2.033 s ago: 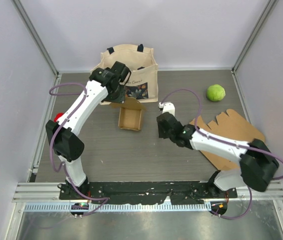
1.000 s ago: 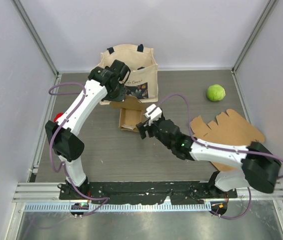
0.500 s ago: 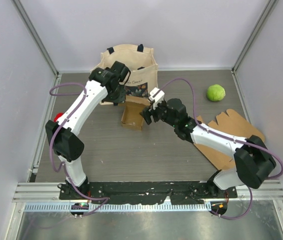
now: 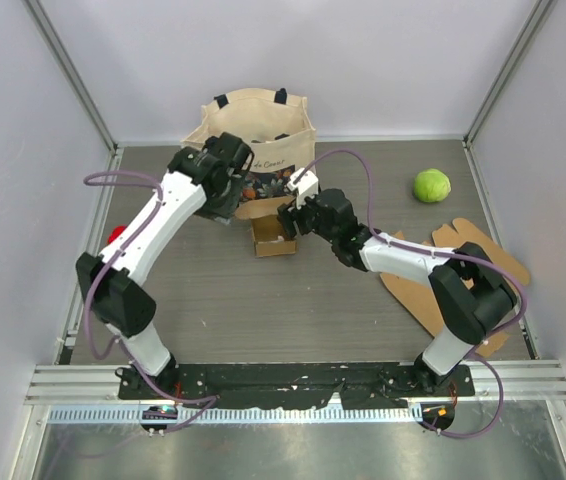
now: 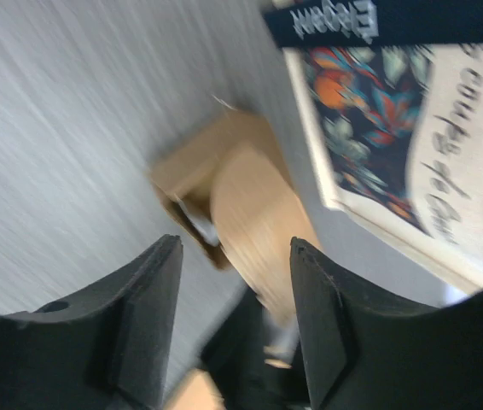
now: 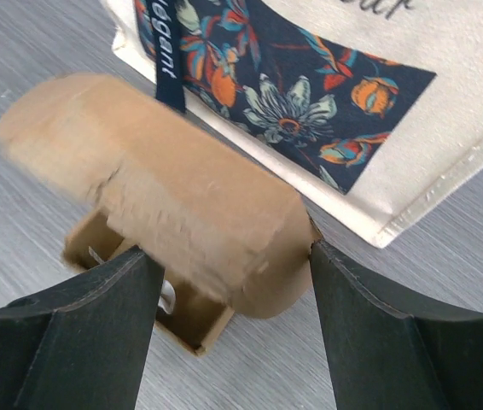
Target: Fold the paper box
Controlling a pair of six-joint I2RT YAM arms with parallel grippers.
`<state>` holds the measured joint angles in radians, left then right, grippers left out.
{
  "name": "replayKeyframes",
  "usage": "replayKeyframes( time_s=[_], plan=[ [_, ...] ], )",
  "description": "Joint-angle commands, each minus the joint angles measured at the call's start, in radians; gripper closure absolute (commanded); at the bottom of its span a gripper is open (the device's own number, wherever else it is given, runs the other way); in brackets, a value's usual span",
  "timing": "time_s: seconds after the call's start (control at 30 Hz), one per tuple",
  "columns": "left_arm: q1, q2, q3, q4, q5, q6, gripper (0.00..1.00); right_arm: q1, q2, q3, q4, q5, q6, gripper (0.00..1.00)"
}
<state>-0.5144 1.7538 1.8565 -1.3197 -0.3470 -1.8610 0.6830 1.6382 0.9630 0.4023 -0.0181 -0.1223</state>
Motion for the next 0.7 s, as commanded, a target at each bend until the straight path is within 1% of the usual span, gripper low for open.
replayKeyframes(
  time_s=[0.0, 0.03, 0.07, 0.1, 0.13, 0.17, 0.2, 0.23, 0.27, 0.3, 0.33, 0.4, 0.43, 0.47, 0.5, 0.53, 0.57, 0.6, 0.67],
  plan=[
    [-0.009, -0.241, -0.251, 0.039, -0.3, 0.358, 0.41, -0.007, 0.005, 0.045, 0.075, 0.096, 0.019, 0.27],
    [-0.01, -0.364, -0.431, 0.145, -0.366, 0.456, 0.41, -0.014, 0.009, 0.052, 0.075, 0.089, 0.033, 0.27],
    [-0.01, -0.426, -0.526, 0.248, -0.377, 0.568, 0.4, -0.017, 0.012, 0.059, 0.067, 0.083, 0.041, 0.27],
    [-0.01, -0.486, -0.619, 0.43, -0.379, 0.705, 0.39, -0.02, 0.012, 0.065, 0.052, 0.07, 0.042, 0.28],
    [-0.007, -0.63, -0.807, 0.548, -0.354, 0.8, 0.38, -0.02, 0.011, 0.078, 0.047, 0.064, 0.047, 0.28],
    [-0.009, -0.693, -0.903, 0.677, -0.263, 0.88, 0.37, -0.022, 0.012, 0.085, 0.041, 0.06, 0.05, 0.28],
    [-0.006, -0.765, -0.995, 0.923, -0.198, 0.948, 0.35, -0.023, 0.014, 0.089, 0.026, 0.06, 0.056, 0.29],
    [-0.004, -0.824, -1.151, 1.033, -0.149, 1.041, 0.33, -0.034, 0.015, 0.106, 0.018, 0.04, 0.062, 0.29],
    [-0.007, -0.917, -1.219, 1.136, -0.083, 1.066, 0.27, -0.04, 0.023, 0.117, 0.012, 0.032, 0.078, 0.3],
    [-0.004, -0.945, -1.276, 1.292, -0.064, 1.086, 0.25, -0.046, 0.029, 0.126, -0.002, -0.005, 0.087, 0.31],
    [-0.003, -0.962, -1.346, 1.35, -0.06, 1.106, 0.24, -0.059, 0.037, 0.158, -0.017, -0.05, 0.092, 0.32],
    [-0.003, -0.936, -1.355, 1.431, -0.05, 1.134, 0.24, -0.066, 0.07, 0.198, -0.069, -0.077, 0.108, 0.36],
    [-0.003, -0.903, -1.34, 1.447, -0.031, 1.176, 0.24, -0.071, 0.081, 0.239, -0.089, -0.092, 0.113, 0.37],
    [-0.003, -0.828, -1.315, 1.455, -0.012, 1.192, 0.23, -0.072, 0.093, 0.259, -0.111, -0.108, 0.113, 0.38],
    [0.001, -0.782, -1.286, 1.438, 0.017, 1.207, 0.23, -0.076, 0.11, 0.276, -0.147, -0.12, 0.113, 0.4],
    [0.002, -0.743, -1.224, 1.423, 0.028, 1.214, 0.2, -0.077, 0.121, 0.304, -0.161, -0.126, 0.113, 0.4],
    [0.008, -0.711, -1.199, 1.416, 0.042, 1.218, 0.2, -0.082, 0.127, 0.316, -0.177, -0.132, 0.113, 0.41],
    [0.025, -0.659, -1.179, 1.445, 0.098, 1.224, 0.18, -0.083, 0.136, 0.325, -0.198, -0.134, 0.116, 0.42],
    [0.045, -0.616, -1.171, 1.52, 0.149, 1.241, 0.03, -0.105, 0.143, 0.344, -0.207, -0.164, 0.121, 0.43]
  ],
)
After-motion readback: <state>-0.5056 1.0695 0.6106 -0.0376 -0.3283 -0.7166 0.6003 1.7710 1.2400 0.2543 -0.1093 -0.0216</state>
